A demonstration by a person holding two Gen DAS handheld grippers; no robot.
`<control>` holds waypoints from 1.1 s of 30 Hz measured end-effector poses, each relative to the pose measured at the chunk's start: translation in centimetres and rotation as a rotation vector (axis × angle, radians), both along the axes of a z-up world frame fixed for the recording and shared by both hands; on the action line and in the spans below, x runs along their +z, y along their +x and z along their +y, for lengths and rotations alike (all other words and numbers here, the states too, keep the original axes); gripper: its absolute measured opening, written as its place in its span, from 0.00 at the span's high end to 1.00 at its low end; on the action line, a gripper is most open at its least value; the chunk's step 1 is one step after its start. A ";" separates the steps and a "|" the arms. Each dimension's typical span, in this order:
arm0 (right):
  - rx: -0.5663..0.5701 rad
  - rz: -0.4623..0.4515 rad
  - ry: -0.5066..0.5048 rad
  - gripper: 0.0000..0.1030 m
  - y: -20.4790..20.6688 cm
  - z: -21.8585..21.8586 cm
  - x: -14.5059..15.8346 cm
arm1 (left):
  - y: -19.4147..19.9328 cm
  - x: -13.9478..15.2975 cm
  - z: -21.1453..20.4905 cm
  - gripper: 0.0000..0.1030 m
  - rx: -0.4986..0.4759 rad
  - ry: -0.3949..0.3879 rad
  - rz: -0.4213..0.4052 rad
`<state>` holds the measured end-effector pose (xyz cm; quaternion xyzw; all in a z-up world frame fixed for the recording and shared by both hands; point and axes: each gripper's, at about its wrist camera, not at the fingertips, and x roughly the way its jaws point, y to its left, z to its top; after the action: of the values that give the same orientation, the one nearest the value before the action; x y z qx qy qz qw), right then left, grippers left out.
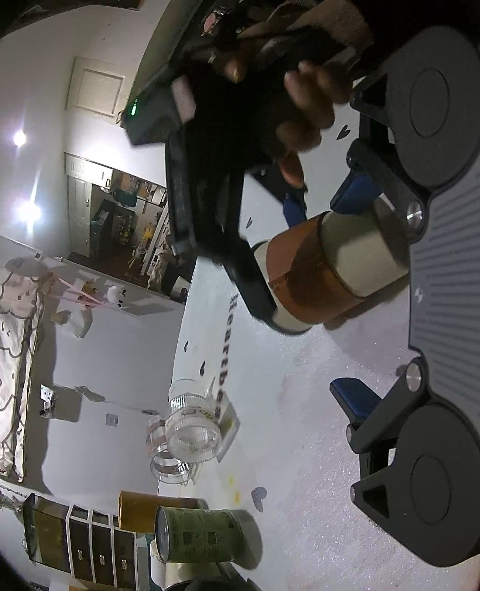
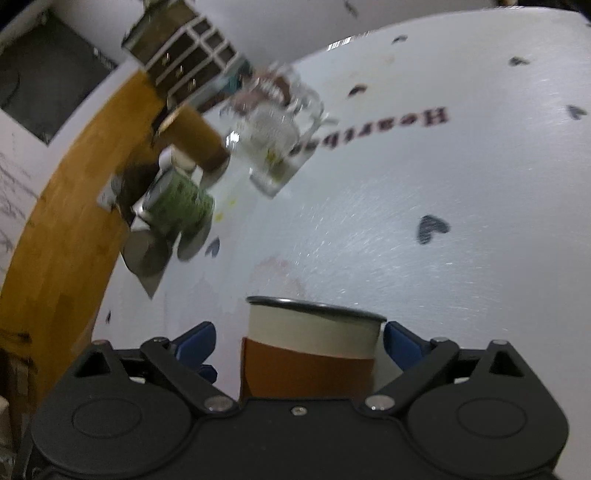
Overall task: Flip cup upright
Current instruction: 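Rotate the cup upright in the right gripper and carry it across the table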
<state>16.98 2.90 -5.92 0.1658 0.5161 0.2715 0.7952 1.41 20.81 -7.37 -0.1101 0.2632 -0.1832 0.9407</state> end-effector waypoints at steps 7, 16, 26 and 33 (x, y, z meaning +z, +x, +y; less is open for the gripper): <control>0.024 0.014 -0.035 0.23 0.6 1.2 -0.3 | -0.1 -0.3 0.1 0.07 -0.012 -0.008 0.010; 0.055 -0.267 -0.134 0.23 -5.0 0.3 4.5 | 0.0 -0.6 -0.5 0.06 -0.037 0.006 0.023; 0.074 -0.468 -0.309 0.25 -9.0 -0.6 5.2 | 0.8 -1.7 -0.7 0.07 -0.004 0.030 0.083; -0.135 -0.544 -0.479 0.25 -4.0 -4.4 4.5 | 0.6 -1.8 -0.5 0.07 0.031 0.053 0.071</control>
<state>12.97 -1.52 -1.40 -0.0694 0.3226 0.1241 0.9358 2.05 20.34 -9.17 -0.0957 0.2995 -0.1577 0.9361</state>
